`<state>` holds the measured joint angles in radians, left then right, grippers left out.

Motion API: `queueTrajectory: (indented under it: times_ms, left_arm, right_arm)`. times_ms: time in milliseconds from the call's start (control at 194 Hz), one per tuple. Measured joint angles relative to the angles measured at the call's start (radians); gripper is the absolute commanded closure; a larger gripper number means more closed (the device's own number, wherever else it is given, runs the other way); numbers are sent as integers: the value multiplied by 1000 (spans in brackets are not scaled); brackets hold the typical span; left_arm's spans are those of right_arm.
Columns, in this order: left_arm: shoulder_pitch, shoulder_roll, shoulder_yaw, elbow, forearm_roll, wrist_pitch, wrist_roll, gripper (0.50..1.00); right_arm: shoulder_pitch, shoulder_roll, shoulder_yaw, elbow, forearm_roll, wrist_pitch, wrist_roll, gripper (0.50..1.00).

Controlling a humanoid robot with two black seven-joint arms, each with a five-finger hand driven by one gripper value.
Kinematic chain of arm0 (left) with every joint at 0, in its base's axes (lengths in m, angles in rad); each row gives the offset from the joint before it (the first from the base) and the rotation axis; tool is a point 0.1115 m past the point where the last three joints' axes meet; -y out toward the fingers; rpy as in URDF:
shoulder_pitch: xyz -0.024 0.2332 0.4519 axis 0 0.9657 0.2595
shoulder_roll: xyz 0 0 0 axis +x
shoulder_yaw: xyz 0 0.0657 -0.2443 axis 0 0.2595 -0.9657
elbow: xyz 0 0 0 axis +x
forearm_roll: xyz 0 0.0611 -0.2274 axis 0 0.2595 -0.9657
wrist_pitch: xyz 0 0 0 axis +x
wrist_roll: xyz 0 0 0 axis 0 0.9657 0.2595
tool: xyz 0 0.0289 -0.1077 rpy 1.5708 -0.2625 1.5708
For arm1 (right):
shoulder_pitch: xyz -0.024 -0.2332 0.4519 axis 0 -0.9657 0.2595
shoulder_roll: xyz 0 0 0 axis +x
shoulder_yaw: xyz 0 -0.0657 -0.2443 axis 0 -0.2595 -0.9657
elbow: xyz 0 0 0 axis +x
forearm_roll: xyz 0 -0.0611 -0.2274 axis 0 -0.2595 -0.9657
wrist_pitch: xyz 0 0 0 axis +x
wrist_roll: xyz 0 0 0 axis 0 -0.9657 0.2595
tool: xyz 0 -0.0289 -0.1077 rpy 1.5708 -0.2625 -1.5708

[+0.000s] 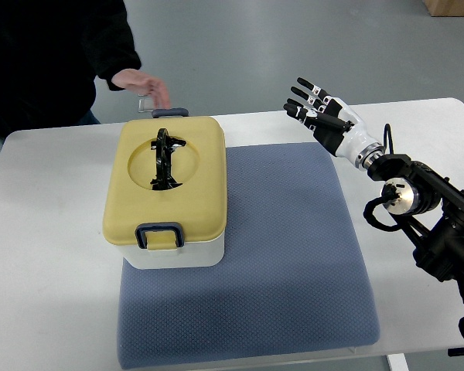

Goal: Open white storage box with right hand

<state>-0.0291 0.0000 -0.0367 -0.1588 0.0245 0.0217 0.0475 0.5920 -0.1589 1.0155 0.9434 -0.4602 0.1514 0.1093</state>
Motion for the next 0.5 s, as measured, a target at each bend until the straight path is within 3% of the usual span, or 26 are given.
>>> queueTrajectory:
  times_ms: [501]
  left_arm:
    - [0, 0, -5, 2, 0, 3, 0, 500]
  right_arm:
    - [3, -2, -1, 0, -1, -1, 0, 570]
